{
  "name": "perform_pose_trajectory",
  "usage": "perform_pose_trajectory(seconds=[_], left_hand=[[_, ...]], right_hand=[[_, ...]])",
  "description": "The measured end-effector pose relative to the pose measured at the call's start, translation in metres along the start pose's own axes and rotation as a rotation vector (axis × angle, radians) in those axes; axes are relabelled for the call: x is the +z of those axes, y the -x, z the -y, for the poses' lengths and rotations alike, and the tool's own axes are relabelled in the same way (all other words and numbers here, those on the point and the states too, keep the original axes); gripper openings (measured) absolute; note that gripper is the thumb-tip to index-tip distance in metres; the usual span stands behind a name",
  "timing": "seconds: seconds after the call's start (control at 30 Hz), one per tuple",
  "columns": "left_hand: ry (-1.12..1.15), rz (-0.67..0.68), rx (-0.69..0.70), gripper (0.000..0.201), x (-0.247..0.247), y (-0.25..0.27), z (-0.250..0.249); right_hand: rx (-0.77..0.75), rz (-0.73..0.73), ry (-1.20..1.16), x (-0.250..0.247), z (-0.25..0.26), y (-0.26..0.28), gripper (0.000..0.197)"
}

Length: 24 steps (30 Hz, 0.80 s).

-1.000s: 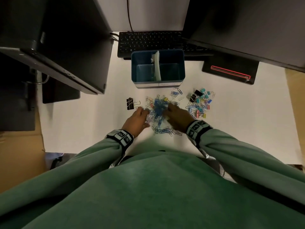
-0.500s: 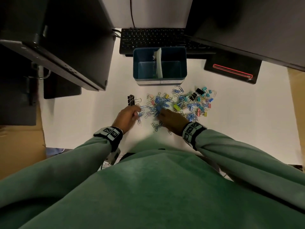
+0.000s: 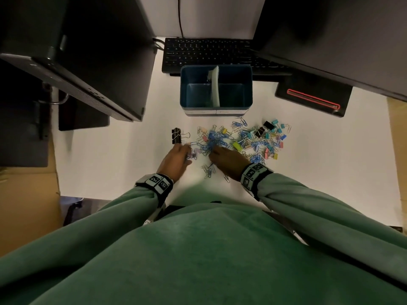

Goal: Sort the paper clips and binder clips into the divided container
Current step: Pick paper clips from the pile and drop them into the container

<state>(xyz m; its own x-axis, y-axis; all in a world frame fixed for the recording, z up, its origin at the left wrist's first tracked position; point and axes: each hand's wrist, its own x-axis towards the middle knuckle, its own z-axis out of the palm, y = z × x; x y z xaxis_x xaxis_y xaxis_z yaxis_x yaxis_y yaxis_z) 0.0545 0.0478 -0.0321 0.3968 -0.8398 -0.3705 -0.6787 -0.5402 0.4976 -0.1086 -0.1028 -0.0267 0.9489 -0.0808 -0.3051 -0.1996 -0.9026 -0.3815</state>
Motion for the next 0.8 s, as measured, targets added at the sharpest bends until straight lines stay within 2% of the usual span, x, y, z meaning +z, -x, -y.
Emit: perform_pose_trajectory(seconds=[0.07,0.13,0.27,0.37,0.5,0.57,0.67,0.77,0.8], left_hand=[[-0.008,0.007,0.033,0.024,-0.001,-0.004,-0.003],[-0.007,0.031,0.048,0.023,-0.001,-0.007,-0.004],[0.013,0.078,0.058,0.020,-0.003,-0.011,-0.005],[0.021,0.094,0.062,0.017,-0.007,-0.013,-0.006],[0.145,0.097,0.054,0.016,-0.017,-0.011,-0.005],[0.213,0.134,0.021,0.017,-0.024,-0.009,-0.002],[0.307,0.161,-0.045,0.021,-0.041,-0.006,-0.004],[0.389,0.109,-0.056,0.017,-0.073,-0.010,-0.020],[0.449,0.059,-0.050,0.015,-0.087,-0.015,-0.026]], right_hand=[[0.035,-0.033,-0.106,-0.007,-0.004,0.000,0.026],[0.136,-0.068,-0.297,-0.019,-0.010,0.002,0.017],[0.290,-0.167,-0.633,-0.053,-0.019,0.009,0.011],[0.289,-0.354,-0.794,-0.095,-0.015,-0.008,0.011],[0.324,-0.607,-1.029,-0.143,-0.012,-0.063,0.007],[0.361,-0.561,-0.982,-0.150,-0.014,-0.089,0.007],[0.324,-0.384,-0.644,-0.144,-0.020,-0.099,0.015],[0.207,-0.537,-0.406,-0.128,-0.019,-0.070,0.013],[0.173,-0.535,-0.368,-0.118,-0.017,-0.057,0.010]])
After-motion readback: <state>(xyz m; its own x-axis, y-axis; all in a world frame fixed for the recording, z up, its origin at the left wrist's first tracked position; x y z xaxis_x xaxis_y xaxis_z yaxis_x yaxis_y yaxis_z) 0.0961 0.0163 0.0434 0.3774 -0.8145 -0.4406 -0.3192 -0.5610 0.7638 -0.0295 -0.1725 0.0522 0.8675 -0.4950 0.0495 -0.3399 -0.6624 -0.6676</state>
